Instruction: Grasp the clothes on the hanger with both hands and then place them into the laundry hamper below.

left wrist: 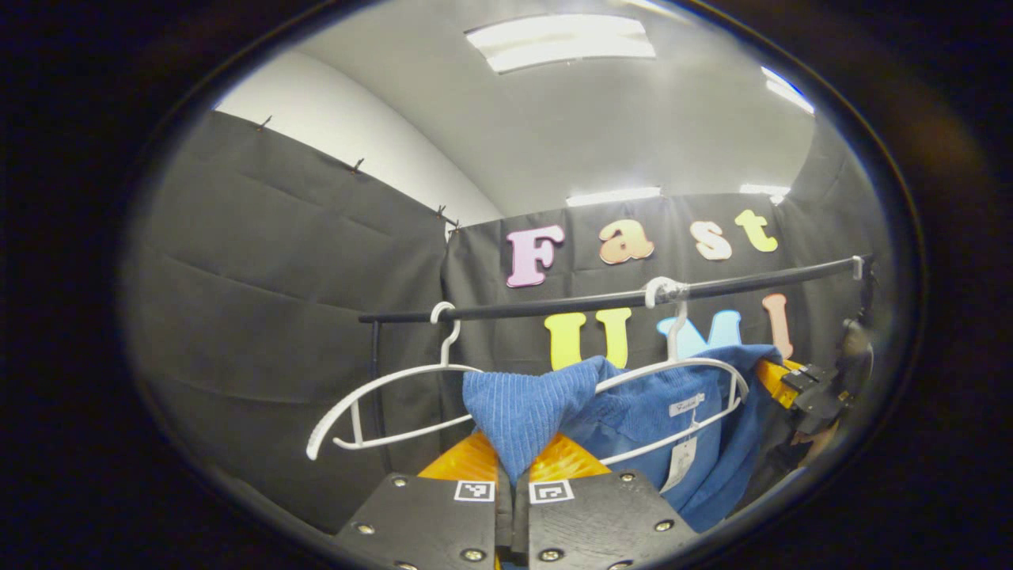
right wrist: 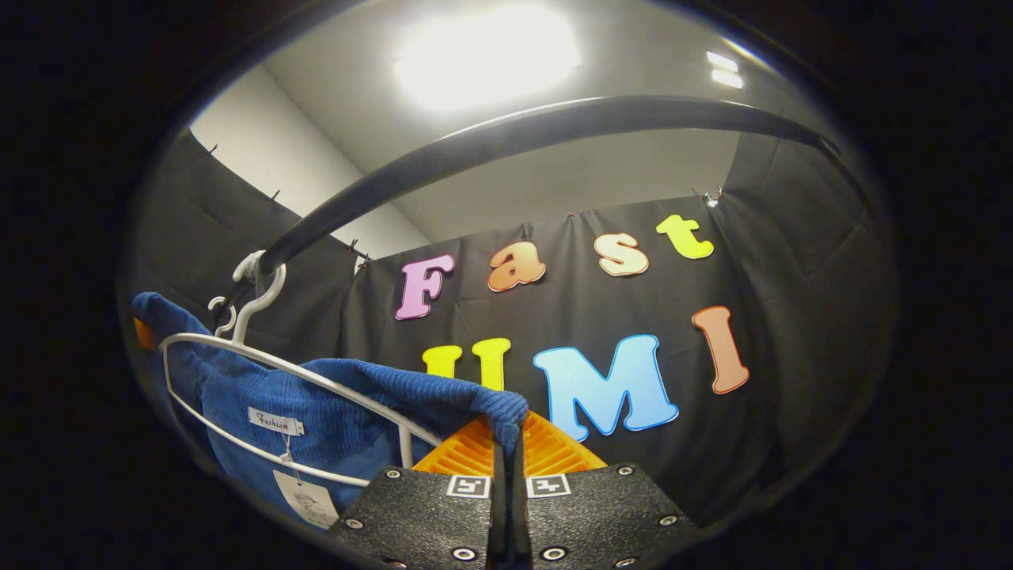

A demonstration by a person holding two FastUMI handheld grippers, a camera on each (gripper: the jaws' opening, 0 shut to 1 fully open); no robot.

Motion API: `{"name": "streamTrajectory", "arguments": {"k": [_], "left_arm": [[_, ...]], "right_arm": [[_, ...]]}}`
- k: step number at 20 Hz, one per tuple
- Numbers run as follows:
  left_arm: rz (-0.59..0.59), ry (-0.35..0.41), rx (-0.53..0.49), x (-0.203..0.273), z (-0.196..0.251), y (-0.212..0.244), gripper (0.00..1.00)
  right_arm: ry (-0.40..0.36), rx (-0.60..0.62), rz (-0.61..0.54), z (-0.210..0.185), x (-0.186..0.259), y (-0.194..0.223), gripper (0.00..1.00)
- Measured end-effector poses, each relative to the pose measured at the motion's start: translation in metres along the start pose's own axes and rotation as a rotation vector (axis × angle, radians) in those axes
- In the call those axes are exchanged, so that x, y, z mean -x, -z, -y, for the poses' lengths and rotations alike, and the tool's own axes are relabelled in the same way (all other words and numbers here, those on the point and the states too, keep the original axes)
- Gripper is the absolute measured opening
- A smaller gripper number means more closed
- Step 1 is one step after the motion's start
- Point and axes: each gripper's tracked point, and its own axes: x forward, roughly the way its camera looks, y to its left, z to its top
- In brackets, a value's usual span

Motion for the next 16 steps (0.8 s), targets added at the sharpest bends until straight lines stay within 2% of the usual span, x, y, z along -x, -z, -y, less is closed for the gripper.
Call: {"name": "streamTrajectory", "arguments": {"k": [6, 10, 12, 13, 16], "left_arm": [[0.050, 0.002, -0.025, -0.018, -0.028, -0.032, 0.05], [0.044, 0.030, -0.019, -0.035, -0.034, -0.031, 0.05], [0.034, 0.069, 0.000, -0.043, -0.038, -0.032, 0.06], [0.029, 0.088, 0.010, -0.048, -0.042, -0.037, 0.01], [0.019, 0.152, 0.045, -0.069, -0.051, -0.053, 0.01]], "right_arm": [[0.015, -0.008, -0.091, 0.015, -0.019, 0.039, 0.02], [0.006, 0.000, -0.122, 0.014, -0.024, 0.056, 0.02], [-0.004, -0.011, -0.141, 0.013, -0.023, 0.061, 0.02], [-0.011, -0.021, -0.149, 0.012, -0.022, 0.063, 0.02], [-0.046, -0.014, -0.154, 0.007, -0.022, 0.066, 0.02]]}}
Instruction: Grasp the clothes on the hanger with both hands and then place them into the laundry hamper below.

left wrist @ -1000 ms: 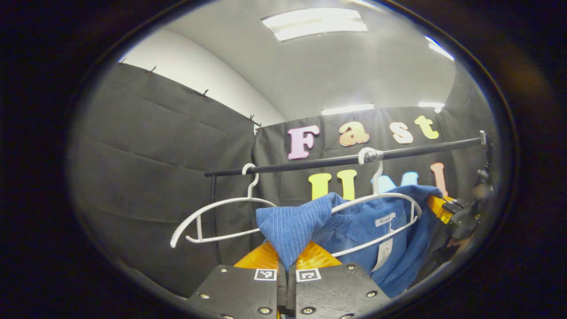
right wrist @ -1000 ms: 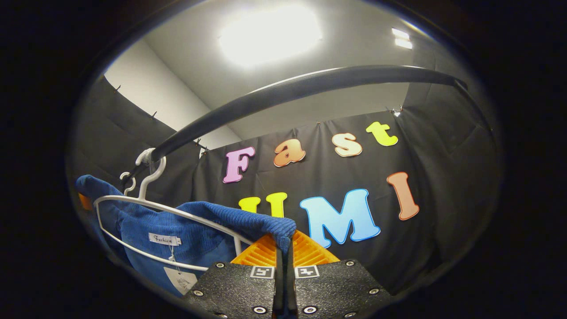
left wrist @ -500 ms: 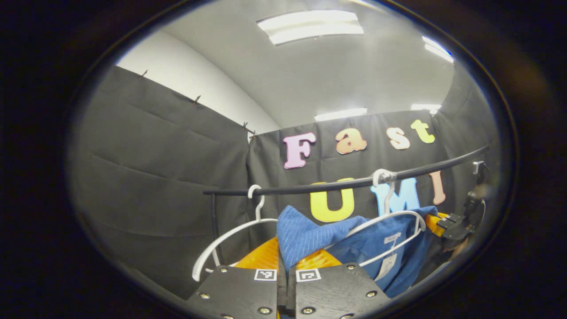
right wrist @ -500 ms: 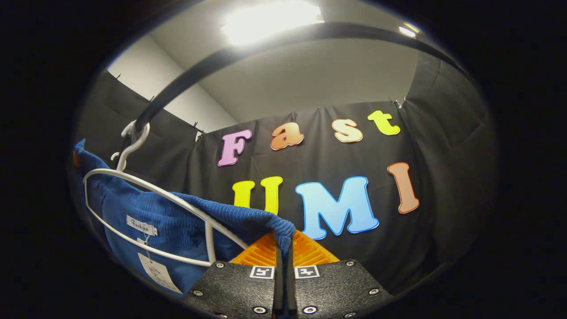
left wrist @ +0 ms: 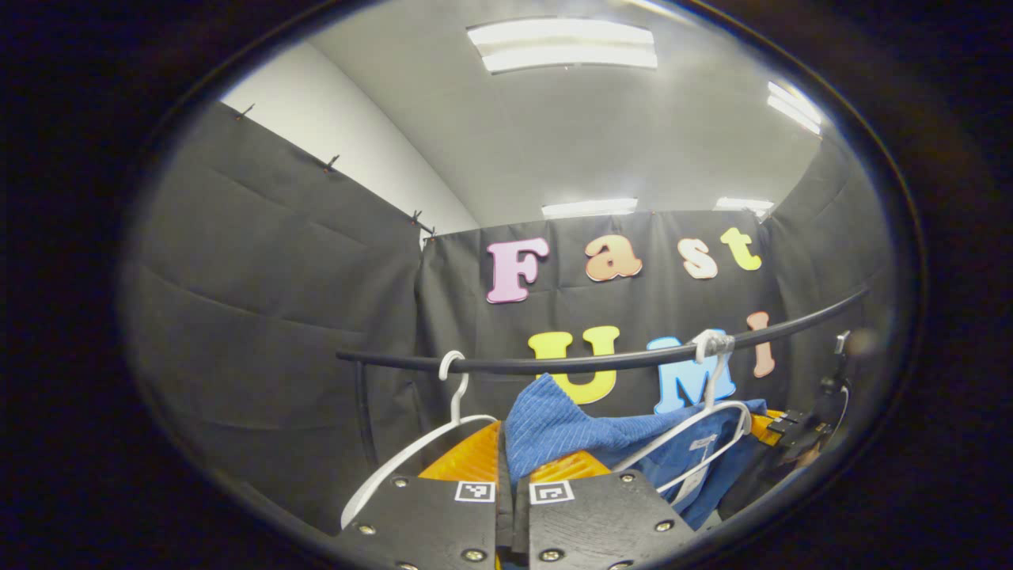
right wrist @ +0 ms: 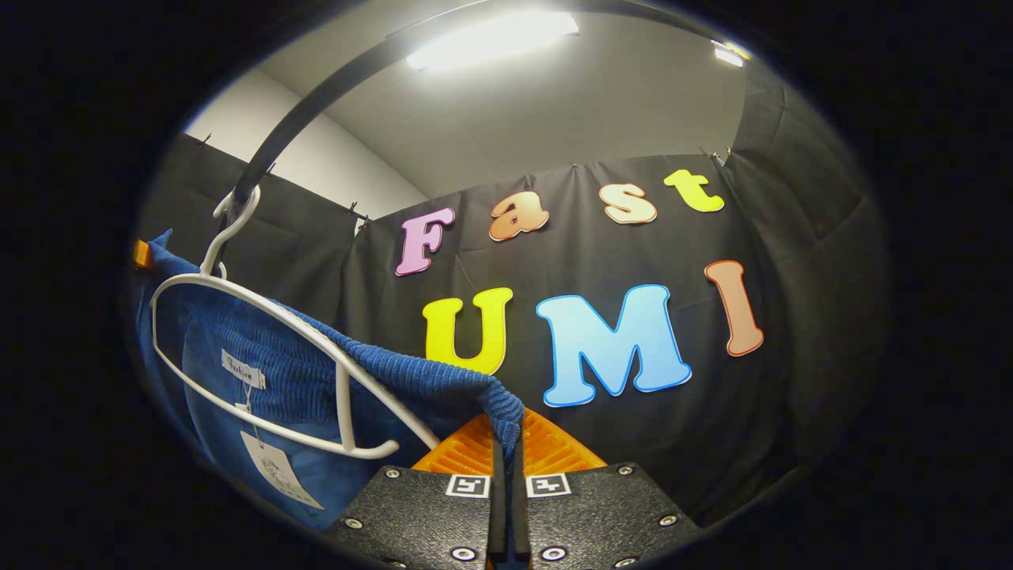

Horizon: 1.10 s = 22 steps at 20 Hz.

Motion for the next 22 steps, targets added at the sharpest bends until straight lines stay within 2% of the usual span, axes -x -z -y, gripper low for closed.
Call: {"name": "streamTrajectory", "arguments": {"k": [3, 4, 6, 7, 8, 9, 10, 17, 22], "left_arm": [[-0.031, 0.037, 0.002, -0.011, -0.006, 0.006, 0.01], [-0.048, 0.043, -0.005, -0.014, -0.007, 0.015, 0.05], [-0.076, 0.048, -0.022, -0.016, -0.006, 0.028, 0.05], [-0.081, 0.048, -0.041, -0.016, -0.004, 0.034, 0.01], [-0.090, 0.044, -0.056, -0.017, -0.003, 0.041, 0.05], [-0.103, 0.044, -0.062, -0.018, -0.003, 0.048, 0.05], [-0.120, 0.039, -0.065, -0.018, -0.003, 0.056, 0.01], [-0.183, -0.012, -0.032, 0.006, -0.019, 0.089, 0.01], [-0.199, -0.049, -0.026, 0.028, -0.032, 0.104, 0.01]], "right_arm": [[-0.024, -0.007, -0.028, -0.003, 0.003, 0.013, 0.02], [-0.031, -0.026, -0.053, -0.003, 0.003, 0.020, 0.02], [-0.030, -0.067, -0.088, 0.001, 0.004, 0.031, 0.01], [-0.023, -0.080, -0.095, 0.003, 0.005, 0.034, 0.02], [-0.021, -0.083, -0.106, 0.004, 0.005, 0.038, 0.02], [-0.019, -0.082, -0.124, 0.004, 0.006, 0.046, 0.02], [-0.026, -0.088, -0.152, 0.001, 0.007, 0.056, 0.02], [-0.065, -0.056, -0.231, -0.020, 0.034, 0.095, 0.02], [-0.101, -0.037, -0.264, -0.035, 0.053, 0.108, 0.02]]}}
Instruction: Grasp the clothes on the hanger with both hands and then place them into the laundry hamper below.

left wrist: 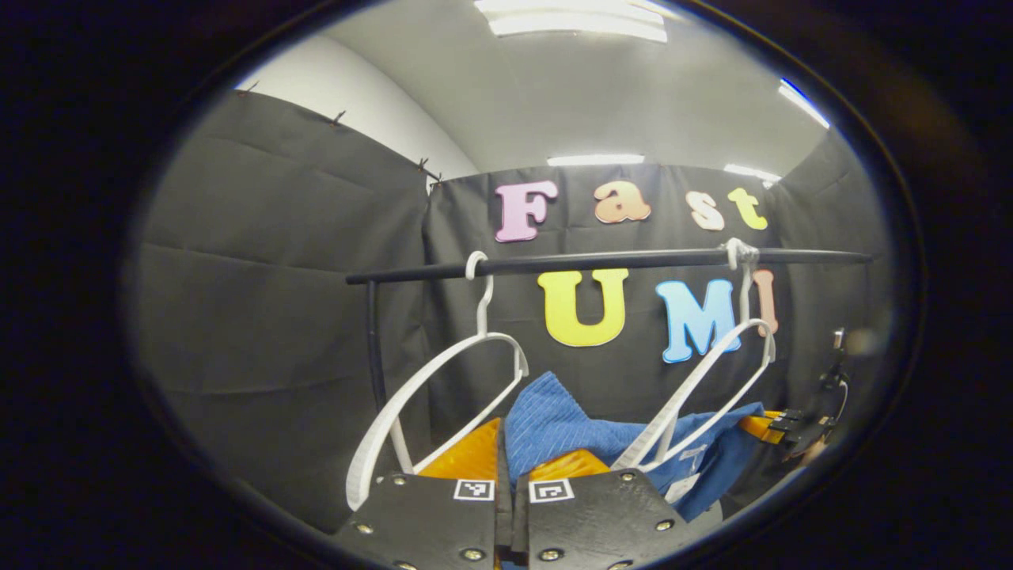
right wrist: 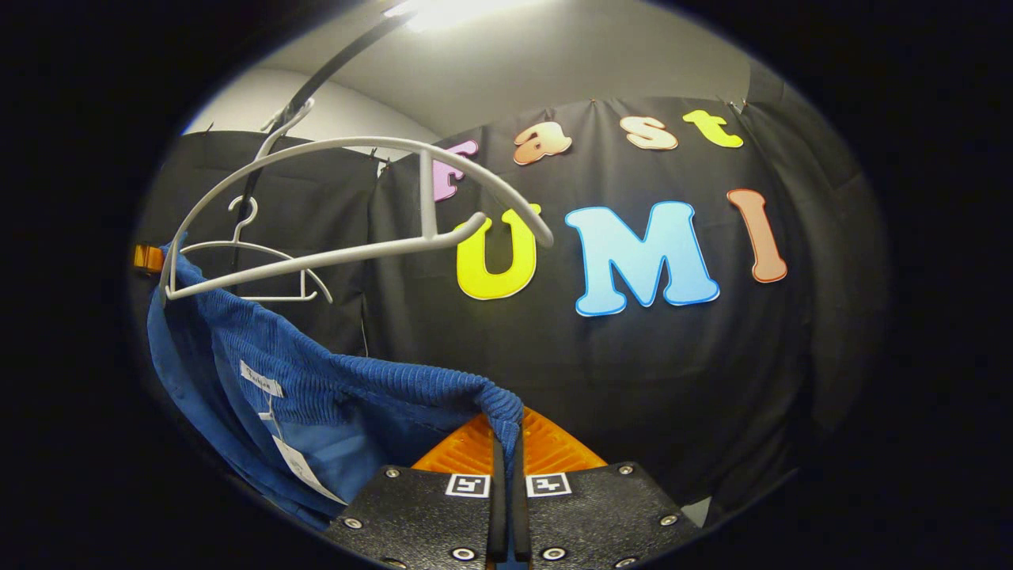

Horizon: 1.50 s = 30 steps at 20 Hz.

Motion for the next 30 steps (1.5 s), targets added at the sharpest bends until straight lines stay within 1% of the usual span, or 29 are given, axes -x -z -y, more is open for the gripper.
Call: {"name": "streamTrajectory", "arguments": {"k": [1, 2, 3, 4, 5, 6, 7, 8, 11, 13, 17, 18, 20, 21, 22, 24, 25, 26, 30], "left_arm": [[-0.004, -0.009, -0.011, 0.006, -0.001, 0.004, 0.01], [-0.007, -0.014, -0.018, 0.012, -0.002, 0.008, 0.05], [-0.009, -0.018, -0.021, 0.018, -0.002, 0.011, 0.01], [-0.010, -0.023, -0.022, 0.024, -0.004, 0.014, 0.05], [-0.013, -0.027, -0.021, 0.031, -0.005, 0.018, 0.05], [-0.016, -0.026, -0.014, 0.037, -0.004, 0.022, 0.01], [-0.015, -0.022, -0.008, 0.044, -0.004, 0.025, 0.05], [-0.014, -0.021, -0.002, 0.054, -0.003, 0.025, 0.01], [-0.003, 0.002, 0.023, 0.076, -0.004, 0.027, 0.01], [0.015, 0.037, 0.052, 0.102, -0.001, 0.023, 0.01], [0.053, 0.104, 0.085, 0.133, 0.007, 0.010, 0.01], [0.061, 0.127, 0.094, 0.138, 0.012, 0.007, 0.06], [0.075, 0.172, 0.105, 0.147, 0.023, 0.003, 0.06], [0.080, 0.192, 0.110, 0.151, 0.030, 0.003, 0.04], [0.082, 0.213, 0.114, 0.156, 0.036, 0.004, 0.01], [0.078, 0.262, 0.130, 0.167, 0.051, 0.013, 0.01], [0.074, 0.284, 0.134, 0.172, 0.059, 0.019, 0.06], [0.064, 0.301, 0.135, 0.176, 0.065, 0.027, 0.01], [0.033, 0.369, 0.153, 0.193, 0.093, 0.052, 0.01]], "right_arm": [[-0.006, 0.005, -0.008, -0.004, 0.004, 0.004, 0.02], [-0.009, 0.007, -0.015, -0.007, 0.008, 0.006, 0.02], [-0.011, 0.006, -0.019, -0.010, 0.012, 0.009, 0.02], [-0.013, 0.004, -0.024, -0.013, 0.017, 0.010, 0.02], [-0.010, 0.001, -0.027, -0.017, 0.023, 0.011, 0.02], [-0.009, -0.003, -0.031, -0.020, 0.030, 0.010, 0.02], [-0.012, -0.004, -0.031, -0.026, 0.038, 0.009, 0.02], [-0.015, 0.000, -0.027, -0.031, 0.046, 0.006, 0.02], [-0.023, 0.017, -0.006, -0.047, 0.073, -0.009, 0.02], [-0.024, 0.014, 0.020, -0.060, 0.094, -0.022, 0.02], [-0.020, 0.002, 0.049, -0.085, 0.133, -0.042, 0.02], [-0.017, 0.002, 0.056, -0.092, 0.146, -0.047, 0.02], [-0.009, 0.009, 0.069, -0.100, 0.165, -0.057, 0.02], [-0.008, 0.009, 0.073, -0.107, 0.175, -0.060, 0.02], [-0.007, 0.011, 0.076, -0.114, 0.184, -0.062, 0.02], [-0.004, 0.016, 0.086, -0.127, 0.201, -0.066, 0.02], [-0.004, 0.017, 0.091, -0.133, 0.208, -0.067, 0.02], [-0.003, 0.017, 0.093, -0.138, 0.215, -0.067, 0.02], [0.007, 0.022, 0.083, -0.162, 0.241, -0.058, 0.02]]}}
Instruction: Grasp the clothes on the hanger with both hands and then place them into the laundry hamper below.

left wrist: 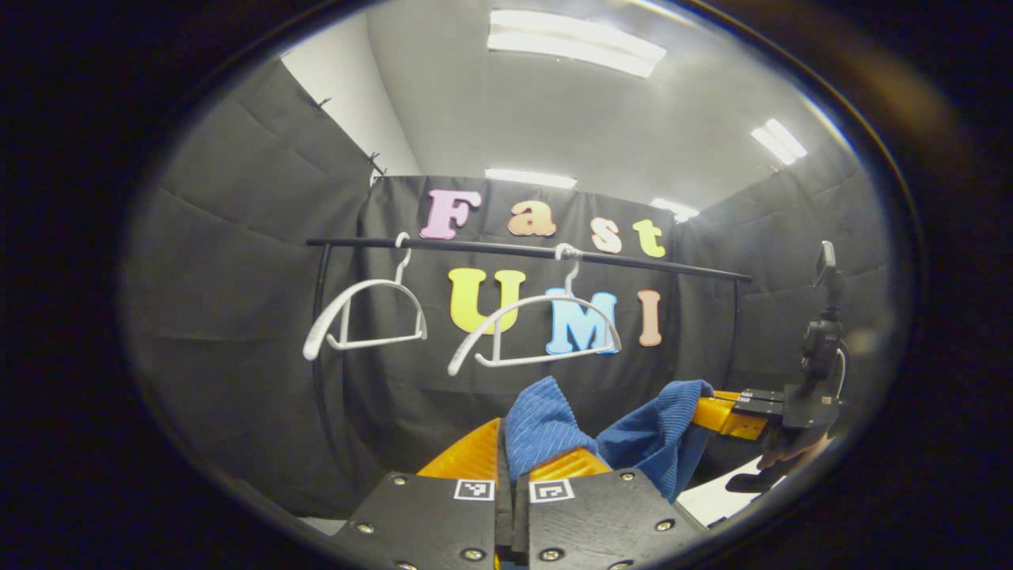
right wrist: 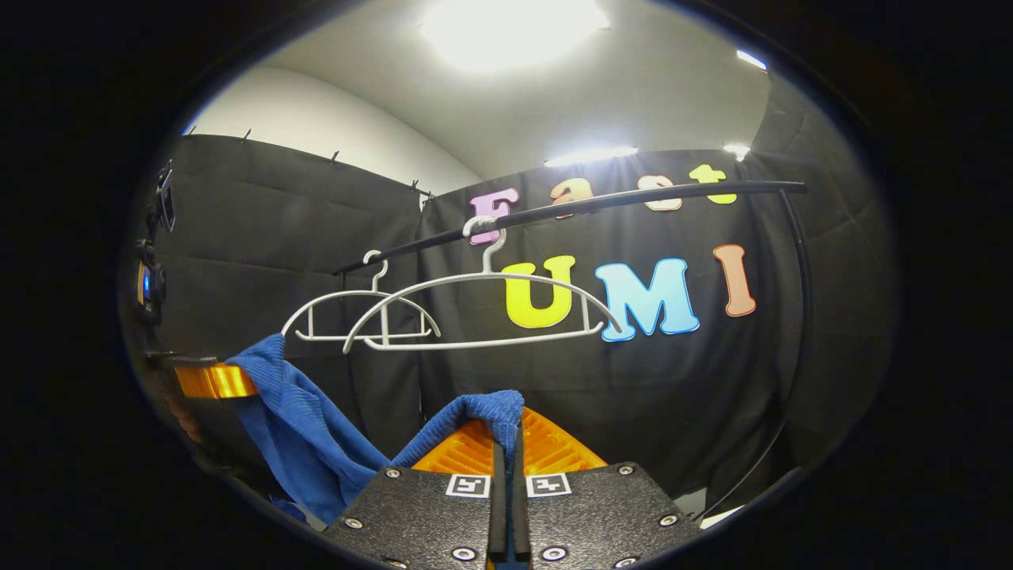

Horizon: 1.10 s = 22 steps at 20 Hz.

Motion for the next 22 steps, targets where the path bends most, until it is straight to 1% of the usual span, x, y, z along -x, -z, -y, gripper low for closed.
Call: {"name": "streamTrajectory", "arguments": {"k": [1, 2, 3, 4, 5, 6, 7, 8, 12, 16, 17, 18, 19, 22], "left_arm": [[-0.007, 0.013, 0.009, 0.000, 0.005, 0.005, 0.01], [-0.015, 0.024, 0.021, 0.002, 0.010, 0.012, 0.06], [-0.024, 0.034, 0.027, 0.003, 0.014, 0.019, 0.06], [-0.033, 0.039, 0.032, 0.003, 0.015, 0.027, 0.05], [-0.041, 0.041, 0.035, 0.004, 0.016, 0.034, 0.01], [-0.051, 0.038, 0.041, 0.006, 0.017, 0.042, 0.05], [-0.063, 0.037, 0.052, 0.008, 0.019, 0.050, 0.01], [-0.074, 0.037, 0.064, 0.007, 0.021, 0.058, 0.01], [-0.135, 0.014, 0.089, 0.010, 0.020, 0.106, 0.01], [-0.209, -0.003, 0.105, 0.023, 0.020, 0.154, 0.01], [-0.225, -0.006, 0.104, 0.024, 0.021, 0.163, 0.05], [-0.242, -0.012, 0.100, 0.026, 0.020, 0.174, 0.05], [-0.257, -0.018, 0.098, 0.027, 0.020, 0.182, 0.01], [-0.308, -0.039, 0.096, 0.027, 0.014, 0.209, 0.01]], "right_arm": [[0.001, -0.001, -0.006, -0.005, 0.005, 0.003, 0.02], [0.001, -0.007, -0.016, -0.011, 0.010, 0.007, 0.02], [0.000, -0.013, -0.023, -0.016, 0.015, 0.011, 0.02], [0.001, -0.016, -0.032, -0.019, 0.019, 0.015, 0.02], [0.001, -0.019, -0.043, -0.021, 0.023, 0.022, 0.02], [-0.001, -0.024, -0.060, -0.023, 0.025, 0.029, 0.02], [-0.003, -0.031, -0.083, -0.026, 0.027, 0.039, 0.01], [-0.006, -0.035, -0.103, -0.028, 0.029, 0.049, 0.02], [-0.018, -0.043, -0.185, -0.031, 0.038, 0.091, 0.02], [-0.016, -0.059, -0.272, -0.028, 0.045, 0.137, 0.02], [-0.015, -0.062, -0.289, -0.028, 0.048, 0.148, 0.02], [-0.014, -0.063, -0.305, -0.028, 0.051, 0.157, 0.02], [-0.012, -0.062, -0.322, -0.028, 0.053, 0.167, 0.02], [-0.012, -0.049, -0.373, -0.026, 0.056, 0.193, 0.02]]}}
